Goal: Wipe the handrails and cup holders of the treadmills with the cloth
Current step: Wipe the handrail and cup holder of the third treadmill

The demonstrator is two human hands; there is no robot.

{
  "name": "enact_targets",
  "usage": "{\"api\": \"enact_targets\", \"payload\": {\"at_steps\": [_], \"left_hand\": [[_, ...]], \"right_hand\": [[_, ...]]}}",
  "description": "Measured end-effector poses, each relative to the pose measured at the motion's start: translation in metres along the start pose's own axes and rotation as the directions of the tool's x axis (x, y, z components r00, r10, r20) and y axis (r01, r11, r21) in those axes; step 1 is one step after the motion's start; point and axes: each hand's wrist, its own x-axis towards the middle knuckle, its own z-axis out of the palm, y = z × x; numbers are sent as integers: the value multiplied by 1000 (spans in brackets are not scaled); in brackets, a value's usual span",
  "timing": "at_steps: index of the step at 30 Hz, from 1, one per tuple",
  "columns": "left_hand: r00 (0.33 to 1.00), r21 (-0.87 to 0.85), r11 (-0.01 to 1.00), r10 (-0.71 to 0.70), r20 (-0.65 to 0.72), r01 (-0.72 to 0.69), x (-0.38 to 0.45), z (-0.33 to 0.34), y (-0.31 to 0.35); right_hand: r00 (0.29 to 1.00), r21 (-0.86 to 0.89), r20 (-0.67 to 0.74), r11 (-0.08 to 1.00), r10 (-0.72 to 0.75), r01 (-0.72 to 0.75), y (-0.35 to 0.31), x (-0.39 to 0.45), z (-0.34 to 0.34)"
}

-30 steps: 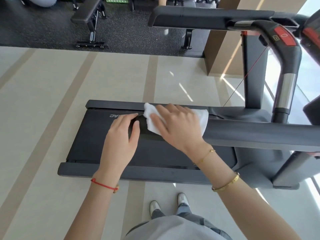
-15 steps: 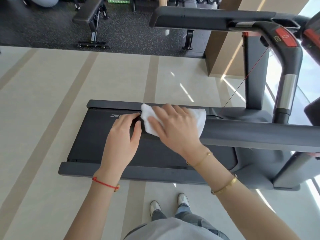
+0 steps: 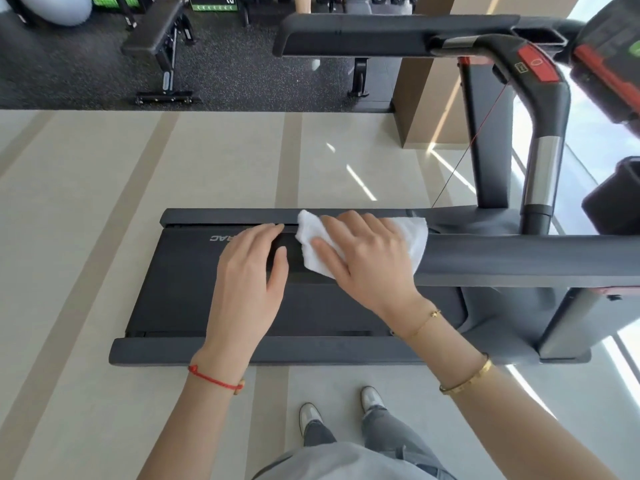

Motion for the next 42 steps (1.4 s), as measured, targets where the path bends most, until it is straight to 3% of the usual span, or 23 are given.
{"api": "enact_targets", "payload": {"at_steps": [4,12,26,31,35,39,42], "left_hand": [[999,86,996,35,11,-36,5,17,25],[993,120,986,107,49,-112,9,81,108],[991,110,985,125,54,-130,4,222,302],[988,86,985,142,59,-147,4,252,350],[985,67,987,142,93,-149,17,266,374],[987,53,991,120,105,-126,39,275,389],[985,40,993,102,138,-109,57,283,394]], "right_hand": [[995,17,-37,995,-94,94,29,-14,-7],[994,-74,-105,997,-4,-4,138,-62,-42],[992,-170,-80,980,94,-107,375,-161,-132],[997,15,54,999,46,-47,413,-174,-151],[977,295,7,933,213,-206,438,-153,-172],[974,260,-53,945,221,-200,473,-111,-180],[991,169,57,977,122,-130,488,-72,-160]]}}
